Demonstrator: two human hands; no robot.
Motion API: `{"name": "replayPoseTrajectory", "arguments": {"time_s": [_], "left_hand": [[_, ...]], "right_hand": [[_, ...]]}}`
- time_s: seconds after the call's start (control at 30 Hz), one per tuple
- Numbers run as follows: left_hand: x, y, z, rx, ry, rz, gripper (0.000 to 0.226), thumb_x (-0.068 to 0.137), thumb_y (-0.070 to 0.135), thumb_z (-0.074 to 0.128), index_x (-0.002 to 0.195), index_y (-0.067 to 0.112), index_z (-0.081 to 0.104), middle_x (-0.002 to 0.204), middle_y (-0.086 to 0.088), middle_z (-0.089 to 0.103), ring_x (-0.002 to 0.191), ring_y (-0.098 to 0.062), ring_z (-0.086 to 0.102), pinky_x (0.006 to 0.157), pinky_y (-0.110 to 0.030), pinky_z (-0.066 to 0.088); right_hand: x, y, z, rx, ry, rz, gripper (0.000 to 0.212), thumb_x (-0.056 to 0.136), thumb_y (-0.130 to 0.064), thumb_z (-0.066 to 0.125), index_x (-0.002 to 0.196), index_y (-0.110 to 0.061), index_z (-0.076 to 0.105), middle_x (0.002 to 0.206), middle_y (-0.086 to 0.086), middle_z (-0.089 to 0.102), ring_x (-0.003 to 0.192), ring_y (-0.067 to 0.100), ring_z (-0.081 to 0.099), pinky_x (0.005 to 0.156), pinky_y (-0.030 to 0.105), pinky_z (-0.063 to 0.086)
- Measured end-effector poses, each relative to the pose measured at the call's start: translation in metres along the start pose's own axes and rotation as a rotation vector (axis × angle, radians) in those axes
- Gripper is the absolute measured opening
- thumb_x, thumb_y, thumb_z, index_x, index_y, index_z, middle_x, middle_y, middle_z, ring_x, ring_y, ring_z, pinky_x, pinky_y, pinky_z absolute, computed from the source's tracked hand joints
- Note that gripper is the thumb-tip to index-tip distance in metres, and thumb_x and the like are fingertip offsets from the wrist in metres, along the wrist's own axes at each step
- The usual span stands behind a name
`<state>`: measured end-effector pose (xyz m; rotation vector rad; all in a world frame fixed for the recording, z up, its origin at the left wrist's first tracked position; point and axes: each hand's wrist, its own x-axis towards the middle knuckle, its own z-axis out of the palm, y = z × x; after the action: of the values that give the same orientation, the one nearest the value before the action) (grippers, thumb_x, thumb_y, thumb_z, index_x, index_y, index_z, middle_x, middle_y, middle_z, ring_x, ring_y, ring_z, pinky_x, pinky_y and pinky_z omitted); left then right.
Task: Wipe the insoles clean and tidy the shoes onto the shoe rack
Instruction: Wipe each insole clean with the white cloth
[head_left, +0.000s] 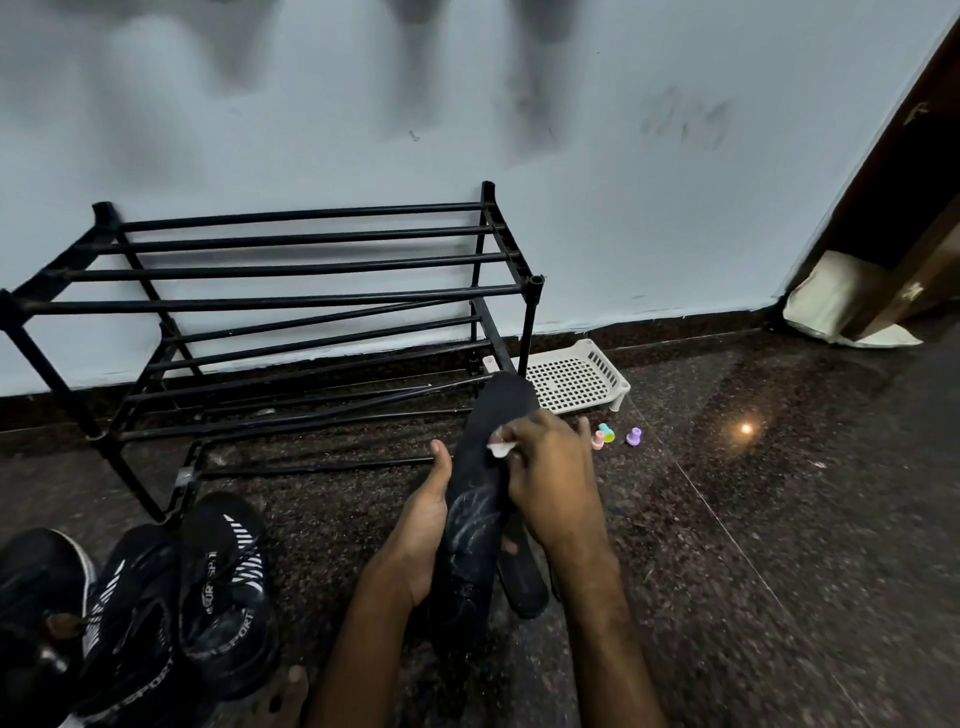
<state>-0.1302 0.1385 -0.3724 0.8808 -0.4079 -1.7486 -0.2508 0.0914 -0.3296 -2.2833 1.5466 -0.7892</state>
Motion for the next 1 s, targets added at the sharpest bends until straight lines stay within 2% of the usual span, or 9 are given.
{"name": "replayPoseTrajectory", "arguments": {"time_s": [0.1,0.2,0.3,0.4,0.5,0.57,0.77,0.9,1.0], "left_hand": [[-0.001,0.000,0.002,-0.023,0.036,-0.015,0.078,0.092,0.069,0.028,0.108,0.009,0.076,0.115,-0.021,0.069,0.099,-0.030,0.071,0.075,-0.038,0.058],[0.000,0.004,-0.001,-0.064,0.044,0.005,0.082,0.090,0.071,0.028,0.103,0.007,0.076,0.106,-0.020,0.072,0.086,-0.030,0.073,0.066,-0.038,0.060],[-0.002,0.006,-0.002,-0.028,0.021,0.015,0.078,0.092,0.068,0.028,0.108,0.003,0.069,0.089,-0.019,0.073,0.062,-0.030,0.070,0.049,-0.039,0.058],[-0.006,0.008,0.001,-0.011,0.029,0.007,0.077,0.092,0.068,0.030,0.110,0.005,0.071,0.099,-0.020,0.072,0.075,-0.030,0.072,0.056,-0.039,0.060],[-0.009,0.011,0.000,-0.017,0.033,0.002,0.080,0.090,0.071,0.031,0.119,0.006,0.069,0.117,-0.022,0.068,0.098,-0.031,0.071,0.072,-0.038,0.060],[-0.010,0.012,-0.004,-0.003,0.030,0.018,0.082,0.090,0.070,0.029,0.121,0.003,0.065,0.106,-0.022,0.071,0.084,-0.032,0.073,0.062,-0.039,0.060],[-0.009,0.011,-0.004,0.064,0.012,0.030,0.081,0.092,0.068,0.030,0.128,0.003,0.060,0.111,-0.022,0.069,0.083,-0.033,0.072,0.052,-0.042,0.060],[-0.009,0.012,-0.008,0.065,-0.013,0.064,0.080,0.093,0.067,0.028,0.127,0.002,0.060,0.094,-0.018,0.072,0.067,-0.028,0.071,0.048,-0.038,0.058],[-0.011,0.014,-0.010,0.079,-0.022,0.058,0.079,0.093,0.066,0.027,0.112,0.002,0.071,0.096,-0.026,0.071,0.071,-0.035,0.070,0.044,-0.035,0.056]], "right_hand": [[0.000,-0.011,0.007,0.100,-0.047,-0.095,0.027,0.082,-0.008,0.067,0.099,-0.028,0.071,0.102,-0.014,0.060,0.100,0.007,0.057,0.111,0.058,0.027],[-0.005,-0.009,0.004,0.098,-0.222,-0.073,0.021,0.084,-0.014,0.066,0.095,-0.032,0.071,0.101,-0.017,0.062,0.102,0.003,0.057,0.114,0.061,0.018],[-0.004,0.000,0.002,-0.052,-0.093,0.041,0.021,0.087,-0.015,0.064,0.098,-0.032,0.070,0.107,-0.015,0.062,0.105,0.006,0.058,0.115,0.059,0.016],[-0.001,-0.005,0.006,0.010,-0.021,0.035,0.023,0.087,-0.013,0.064,0.100,-0.031,0.070,0.106,-0.014,0.062,0.106,0.009,0.058,0.115,0.058,0.019],[-0.006,-0.016,0.008,0.120,-0.161,-0.061,0.023,0.087,-0.013,0.064,0.097,-0.032,0.071,0.105,-0.017,0.061,0.106,0.002,0.055,0.117,0.059,0.014],[-0.007,-0.014,0.004,0.083,-0.212,-0.038,0.021,0.088,-0.014,0.064,0.097,-0.032,0.071,0.107,-0.018,0.060,0.105,0.000,0.054,0.117,0.058,0.009],[0.004,0.001,0.006,0.043,0.089,0.045,0.027,0.082,-0.006,0.067,0.097,-0.028,0.072,0.097,-0.012,0.054,0.092,0.008,0.054,0.105,0.055,0.036],[-0.001,0.003,0.008,0.158,-0.200,-0.088,0.025,0.076,-0.008,0.069,0.087,-0.031,0.072,0.093,-0.017,0.057,0.090,0.004,0.058,0.101,0.056,0.042],[0.001,0.016,0.004,-0.001,-0.096,-0.008,0.026,0.075,-0.008,0.069,0.088,-0.030,0.072,0.095,-0.012,0.059,0.092,0.010,0.060,0.103,0.055,0.038]]}}
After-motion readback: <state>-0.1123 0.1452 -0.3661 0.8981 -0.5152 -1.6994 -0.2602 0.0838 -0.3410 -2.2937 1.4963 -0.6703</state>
